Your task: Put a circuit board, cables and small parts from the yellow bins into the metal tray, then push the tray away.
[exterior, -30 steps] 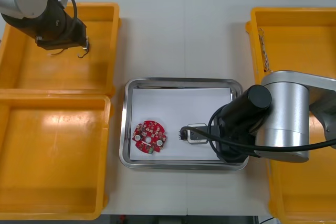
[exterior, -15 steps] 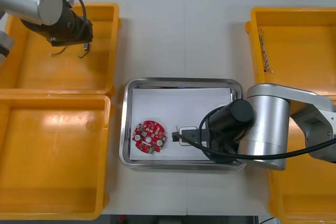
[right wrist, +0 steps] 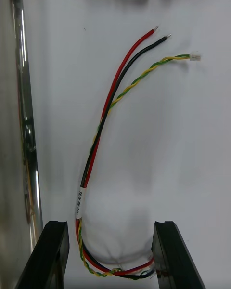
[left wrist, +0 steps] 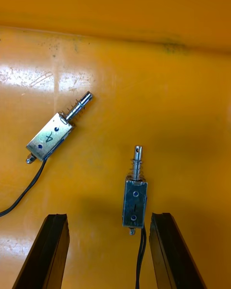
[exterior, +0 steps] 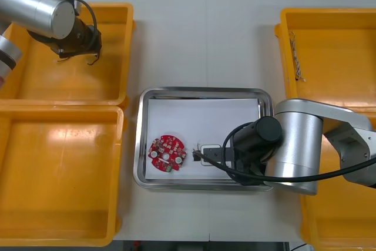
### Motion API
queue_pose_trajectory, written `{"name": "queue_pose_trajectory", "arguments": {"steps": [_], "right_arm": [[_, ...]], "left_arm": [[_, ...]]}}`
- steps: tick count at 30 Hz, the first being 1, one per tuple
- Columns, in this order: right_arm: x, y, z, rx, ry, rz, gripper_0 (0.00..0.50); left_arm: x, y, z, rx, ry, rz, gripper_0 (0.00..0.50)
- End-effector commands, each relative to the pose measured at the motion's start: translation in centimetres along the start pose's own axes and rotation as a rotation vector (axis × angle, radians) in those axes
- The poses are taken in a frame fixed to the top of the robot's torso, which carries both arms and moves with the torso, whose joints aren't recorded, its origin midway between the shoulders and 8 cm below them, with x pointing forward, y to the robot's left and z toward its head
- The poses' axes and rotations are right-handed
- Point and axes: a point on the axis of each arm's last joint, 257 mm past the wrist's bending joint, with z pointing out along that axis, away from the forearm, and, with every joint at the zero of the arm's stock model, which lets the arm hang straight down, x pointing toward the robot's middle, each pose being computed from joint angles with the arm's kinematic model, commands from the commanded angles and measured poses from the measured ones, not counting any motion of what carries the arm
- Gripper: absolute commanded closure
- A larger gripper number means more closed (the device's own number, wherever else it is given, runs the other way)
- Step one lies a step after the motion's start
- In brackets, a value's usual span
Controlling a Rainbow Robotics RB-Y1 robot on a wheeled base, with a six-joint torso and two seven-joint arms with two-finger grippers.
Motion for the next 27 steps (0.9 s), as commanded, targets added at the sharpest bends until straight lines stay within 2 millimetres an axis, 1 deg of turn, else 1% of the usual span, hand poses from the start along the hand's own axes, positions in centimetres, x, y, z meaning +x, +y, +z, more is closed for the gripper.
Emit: {"name": "queue_pose_trajectory", "arguments": {"steps": [1,4,7,9,10,13,17,20,24,27], "right_arm": [[-1.7,0.3,-0.9,0.007,-0.038,-0.019,0.0],[-1.7,-0.4,-2.3,0.027,-0.029,-0.016,0.0],[-2.0,-1.6,-4.5,0.066,-0.031,-0.013,0.0],[-2.2,-2.7,-6.5,0.104,-0.034,-0.008,0.0],[-2.1,-3.0,-6.9,0.113,-0.031,-0.007,0.0],[-1.5,-3.9,-9.2,0.148,-0.008,0.009,0.0],[-0.4,-4.5,-10.9,0.167,0.037,0.04,0.0],[1.0,-5.3,-12.4,0.185,0.084,0.084,0.0],[0.3,-7.4,-14.4,0.224,0.024,0.148,0.0],[0.6,-8.9,-15.8,0.231,-0.013,0.206,0.0]], "left_arm": [[-3.3,-2.6,-1.3,0.025,-0.077,0.153,0.009],[-3.3,-2.9,-1.2,0.03,-0.081,0.152,0.012],[-3.1,-3.0,-0.7,0.033,-0.081,0.149,0.01],[-3.1,-3.3,-0.5,0.035,-0.075,0.147,0.011],[-3.2,-3.3,-0.5,0.034,-0.074,0.147,0.009],[-3.1,-3.6,-0.1,0.03,-0.062,0.143,0.011],[-3.3,-4.1,0.1,0.038,-0.068,0.139,0.012],[-3.2,-4.5,0.2,0.045,-0.071,0.14,0.011],[-3.0,-4.5,0.3,0.043,-0.065,0.15,0.01],[-2.3,-4.2,0.9,0.029,-0.052,0.168,0.01]]}}
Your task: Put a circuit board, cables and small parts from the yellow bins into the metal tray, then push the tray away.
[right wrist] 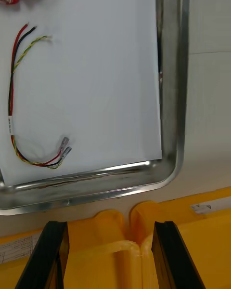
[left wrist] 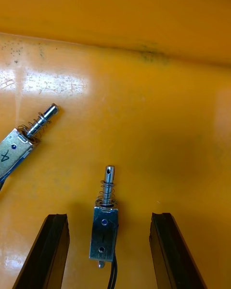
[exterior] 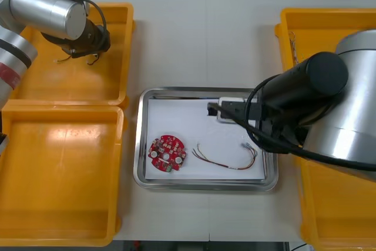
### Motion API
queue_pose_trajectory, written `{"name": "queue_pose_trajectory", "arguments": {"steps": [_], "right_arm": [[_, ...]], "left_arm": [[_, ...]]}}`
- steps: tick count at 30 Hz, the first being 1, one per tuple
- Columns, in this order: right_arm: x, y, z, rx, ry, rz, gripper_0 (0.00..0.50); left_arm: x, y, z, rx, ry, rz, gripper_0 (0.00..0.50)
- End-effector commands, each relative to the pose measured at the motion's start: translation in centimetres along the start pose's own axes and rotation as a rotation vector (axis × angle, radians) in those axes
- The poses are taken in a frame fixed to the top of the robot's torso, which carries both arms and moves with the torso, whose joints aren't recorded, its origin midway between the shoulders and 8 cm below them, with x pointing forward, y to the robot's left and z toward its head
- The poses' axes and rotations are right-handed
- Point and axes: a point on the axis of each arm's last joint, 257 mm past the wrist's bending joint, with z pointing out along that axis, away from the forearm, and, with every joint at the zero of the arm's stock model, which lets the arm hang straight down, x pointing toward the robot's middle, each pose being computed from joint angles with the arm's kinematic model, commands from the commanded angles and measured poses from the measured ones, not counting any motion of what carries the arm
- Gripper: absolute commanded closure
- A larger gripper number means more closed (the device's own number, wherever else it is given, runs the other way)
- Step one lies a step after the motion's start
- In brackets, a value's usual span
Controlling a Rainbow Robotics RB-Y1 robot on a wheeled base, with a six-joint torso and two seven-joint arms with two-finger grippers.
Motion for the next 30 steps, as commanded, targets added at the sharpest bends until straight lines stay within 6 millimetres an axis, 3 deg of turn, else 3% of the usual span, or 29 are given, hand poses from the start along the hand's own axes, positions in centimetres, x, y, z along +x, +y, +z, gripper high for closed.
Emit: {"name": "queue_pose_trajectory", "arguments": {"steps": [1,5,14,15,16,18,30], "right_arm": [[-0.6,-3.2,-2.6,0.028,-0.09,0.143,0.0],[0.6,-5.5,-3.5,0.016,-0.111,0.236,0.0],[6.5,-11.2,-4.2,-0.034,-0.112,0.516,0.0],[7.2,-11.8,-4.2,-0.037,-0.113,0.552,0.0],[8.1,-12.4,-4.2,-0.036,-0.109,0.584,0.0],[9.0,-13.2,-4.3,-0.029,-0.104,0.623,0.0],[16.0,-18.6,-4.0,0.05,-0.022,0.891,0.0]], "left_arm": [[-1.9,-2.1,-0.6,0.004,-0.041,0.2,0.009],[-1.6,-1.7,-0.2,-0.005,-0.037,0.205,0.01],[-1.3,-1.7,0.0,-0.002,-0.029,0.2,0.01],[-1.4,-1.7,-0.1,-0.002,-0.03,0.2,0.091],[-1.3,-1.7,0.0,-0.002,-0.029,0.199,0.296],[-1.3,-1.7,0.0,-0.001,-0.028,0.199,0.5],[-1.4,-1.8,-0.4,0.028,-0.021,0.171,0.5]]}}
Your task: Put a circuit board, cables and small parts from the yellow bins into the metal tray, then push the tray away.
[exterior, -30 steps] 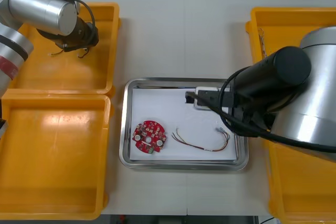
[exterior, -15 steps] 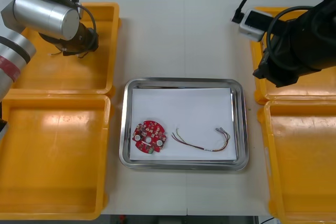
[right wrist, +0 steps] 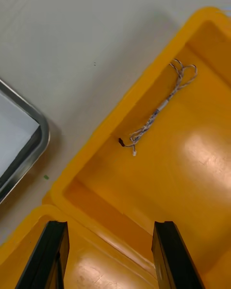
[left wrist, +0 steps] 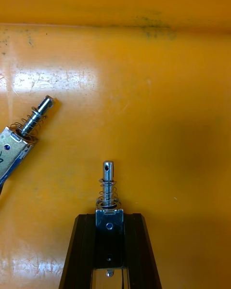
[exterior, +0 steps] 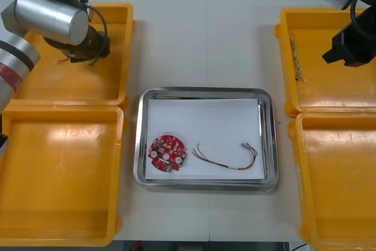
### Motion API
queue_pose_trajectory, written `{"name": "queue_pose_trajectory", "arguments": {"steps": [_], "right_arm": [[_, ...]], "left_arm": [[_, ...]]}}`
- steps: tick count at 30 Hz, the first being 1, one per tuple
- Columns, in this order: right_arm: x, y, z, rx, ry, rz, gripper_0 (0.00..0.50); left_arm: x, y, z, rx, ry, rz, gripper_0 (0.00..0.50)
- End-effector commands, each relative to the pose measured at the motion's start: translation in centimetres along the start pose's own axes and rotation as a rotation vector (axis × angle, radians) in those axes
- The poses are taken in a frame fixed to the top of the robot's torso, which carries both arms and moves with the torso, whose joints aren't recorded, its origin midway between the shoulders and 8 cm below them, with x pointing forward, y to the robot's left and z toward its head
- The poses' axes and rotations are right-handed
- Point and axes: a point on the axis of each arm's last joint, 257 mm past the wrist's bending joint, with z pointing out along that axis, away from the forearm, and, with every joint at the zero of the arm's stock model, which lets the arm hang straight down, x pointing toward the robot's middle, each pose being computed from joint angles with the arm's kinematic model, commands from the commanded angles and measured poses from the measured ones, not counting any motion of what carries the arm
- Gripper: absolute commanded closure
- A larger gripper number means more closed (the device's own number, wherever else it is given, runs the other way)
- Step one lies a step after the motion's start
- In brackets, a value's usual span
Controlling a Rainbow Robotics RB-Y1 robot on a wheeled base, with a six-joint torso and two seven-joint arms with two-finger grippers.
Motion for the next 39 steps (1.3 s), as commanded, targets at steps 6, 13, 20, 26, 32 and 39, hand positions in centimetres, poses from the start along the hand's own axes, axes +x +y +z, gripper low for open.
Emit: {"name": "queue_pose_trajectory", "arguments": {"steps": [6,13,20,26,32,39], "right_arm": [[2.6,-6.9,0.0,0.095,0.081,0.246,0.0],[4.0,-9.2,2.2,0.098,0.143,0.368,0.0],[3.2,-11.0,5.1,0.117,0.107,0.422,0.0],[2.1,-11.5,7.2,0.164,0.091,0.393,0.0],[1.3,-11.0,9.2,0.191,0.094,0.388,0.0],[0.6,-10.1,10.7,0.186,0.075,0.432,0.0]], "left_arm": [[-3.0,-0.7,-3.8,0.036,-0.005,0.072,0.5],[-2.7,1.5,-7.8,0.0,0.07,0.069,0.5],[-1.0,2.8,-11.5,-0.035,0.129,0.078,0.5],[1.4,3.1,-14.2,-0.065,0.165,0.106,0.5],[4.3,2.6,-15.7,-0.083,0.17,0.145,0.5],[6.2,-1.1,-17.4,-0.018,0.118,0.207,0.5]]}}
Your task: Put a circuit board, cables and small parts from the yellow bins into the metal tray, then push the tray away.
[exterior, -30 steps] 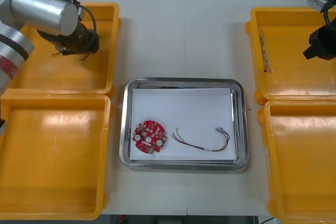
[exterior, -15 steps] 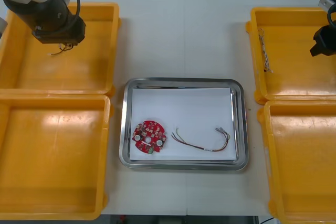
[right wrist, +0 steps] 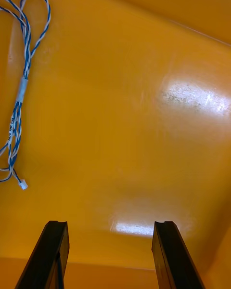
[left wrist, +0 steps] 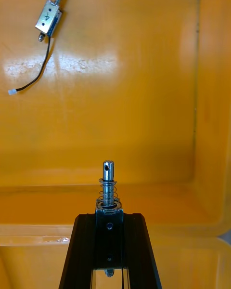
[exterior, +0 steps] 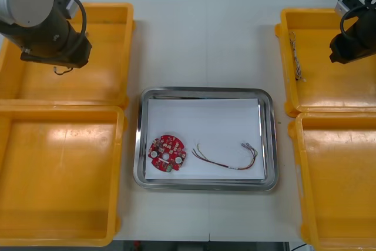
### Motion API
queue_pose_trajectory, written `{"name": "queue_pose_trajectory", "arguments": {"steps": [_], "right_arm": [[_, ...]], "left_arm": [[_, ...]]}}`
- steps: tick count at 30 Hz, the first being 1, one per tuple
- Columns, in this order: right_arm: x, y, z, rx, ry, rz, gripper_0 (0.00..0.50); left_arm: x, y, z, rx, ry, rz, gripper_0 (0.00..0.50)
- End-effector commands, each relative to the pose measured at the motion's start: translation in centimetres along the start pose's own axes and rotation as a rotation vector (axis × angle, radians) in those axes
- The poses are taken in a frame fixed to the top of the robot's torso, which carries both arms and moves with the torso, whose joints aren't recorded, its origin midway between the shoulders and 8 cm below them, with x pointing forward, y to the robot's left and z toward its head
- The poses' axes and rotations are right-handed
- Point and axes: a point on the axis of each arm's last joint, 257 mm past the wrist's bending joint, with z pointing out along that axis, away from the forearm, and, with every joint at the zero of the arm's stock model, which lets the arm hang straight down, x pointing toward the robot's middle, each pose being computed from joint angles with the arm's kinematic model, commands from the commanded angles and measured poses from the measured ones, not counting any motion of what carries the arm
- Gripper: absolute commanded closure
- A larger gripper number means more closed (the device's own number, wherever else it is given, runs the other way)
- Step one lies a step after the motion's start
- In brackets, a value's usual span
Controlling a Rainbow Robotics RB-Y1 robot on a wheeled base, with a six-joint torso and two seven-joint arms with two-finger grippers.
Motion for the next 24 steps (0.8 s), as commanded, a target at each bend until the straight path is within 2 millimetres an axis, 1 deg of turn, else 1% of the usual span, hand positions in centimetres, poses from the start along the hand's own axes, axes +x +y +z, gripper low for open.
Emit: {"name": "queue_pose_trajectory", "arguments": {"steps": [1,6,7,9,10,12,13,15,19,21,23,24], "right_arm": [[-3.1,1.5,-0.8,-0.018,-0.063,0.072,0.0],[-2.9,1.9,-0.2,-0.041,-0.056,0.189,0.0],[-2.9,2.0,-0.1,-0.041,-0.055,0.201,0.0],[-2.8,2.6,0.2,-0.056,-0.051,0.25,0.0],[-2.7,2.8,0.3,-0.061,-0.048,0.262,0.0],[-2.3,3.6,0.8,-0.078,-0.038,0.32,0.0],[-2.3,3.8,0.9,-0.081,-0.035,0.33,0.0],[-2.1,4.4,1.2,-0.091,-0.028,0.367,0.0],[-2.0,5.2,1.5,-0.106,-0.023,0.409,0.0],[-1.9,5.8,2.0,-0.12,-0.027,0.43,0.0],[-1.7,6.1,2.7,-0.126,-0.034,0.438,0.0],[-1.3,6.2,3.2,-0.128,-0.035,0.442,0.0]], "left_arm": [[0.1,-1.6,-1.9,0.036,-0.072,0.042,0.5],[0.2,-5.5,-3.2,0.126,-0.109,0.068,0.5],[0.2,-6.0,-3.4,0.134,-0.114,0.072,0.5],[0.4,-7.6,-3.7,0.158,-0.125,0.085,0.5],[0.4,-7.9,-3.8,0.162,-0.129,0.09,0.5],[0.7,-9.6,-4.0,0.177,-0.129,0.118,0.5],[0.8,-10.0,-4.0,0.179,-0.129,0.125,0.5],[1.2,-11.5,-4.1,0.189,-0.123,0.138,0.5],[2.0,-13.8,-3.9,0.203,-0.105,0.14,0.5],[2.2,-15.5,-3.7,0.22,-0.107,0.142,0.5],[2.4,-16.7,-3.6,0.231,-0.105,0.144,0.5],[2.5,-17.6,-3.6,0.24,-0.106,0.146,0.5]]}}
